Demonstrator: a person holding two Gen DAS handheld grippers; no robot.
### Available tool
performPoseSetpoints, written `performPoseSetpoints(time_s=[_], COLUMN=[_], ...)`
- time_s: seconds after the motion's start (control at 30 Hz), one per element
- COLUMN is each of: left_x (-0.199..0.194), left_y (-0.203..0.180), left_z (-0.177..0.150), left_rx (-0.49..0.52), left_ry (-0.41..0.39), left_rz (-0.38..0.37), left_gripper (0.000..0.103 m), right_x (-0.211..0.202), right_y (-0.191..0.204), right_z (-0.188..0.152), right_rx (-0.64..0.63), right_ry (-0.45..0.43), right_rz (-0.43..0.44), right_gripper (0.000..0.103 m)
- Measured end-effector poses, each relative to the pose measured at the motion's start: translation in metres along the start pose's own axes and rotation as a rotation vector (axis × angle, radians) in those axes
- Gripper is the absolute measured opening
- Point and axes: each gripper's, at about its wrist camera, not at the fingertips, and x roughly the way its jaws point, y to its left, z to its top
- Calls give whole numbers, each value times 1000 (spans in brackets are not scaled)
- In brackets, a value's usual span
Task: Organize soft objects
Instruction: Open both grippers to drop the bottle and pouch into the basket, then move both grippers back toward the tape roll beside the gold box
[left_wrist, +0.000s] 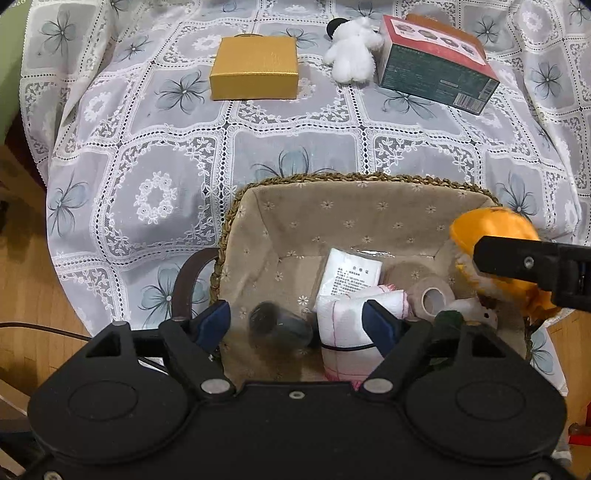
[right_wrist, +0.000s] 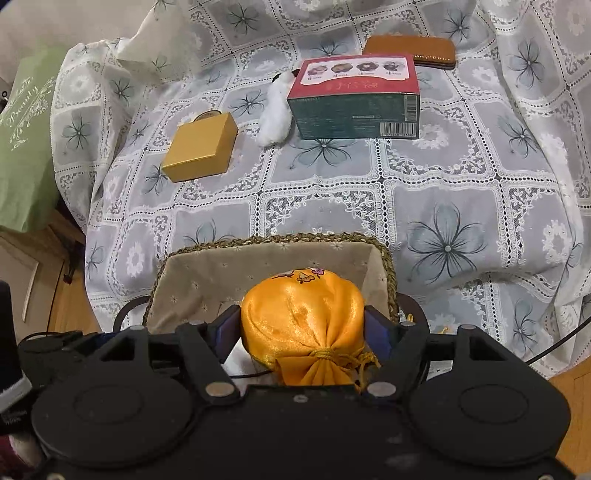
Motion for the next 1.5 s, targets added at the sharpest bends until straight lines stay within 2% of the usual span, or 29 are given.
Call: performPoseSetpoints(time_s=[0.7, 1.5], left_x=[4, 2], left_y=[4, 11], left_z=[1, 19], left_rx=[-24, -62], left_ry=[10, -34], left_rz=[14, -2], left_gripper=[77, 77], right_x=[4, 14], right_y=[4, 2], right_z=[2, 18], right_rx=[-12, -17], right_ry=[7, -3], right_rz=[-22, -42], right_gripper=[69, 69])
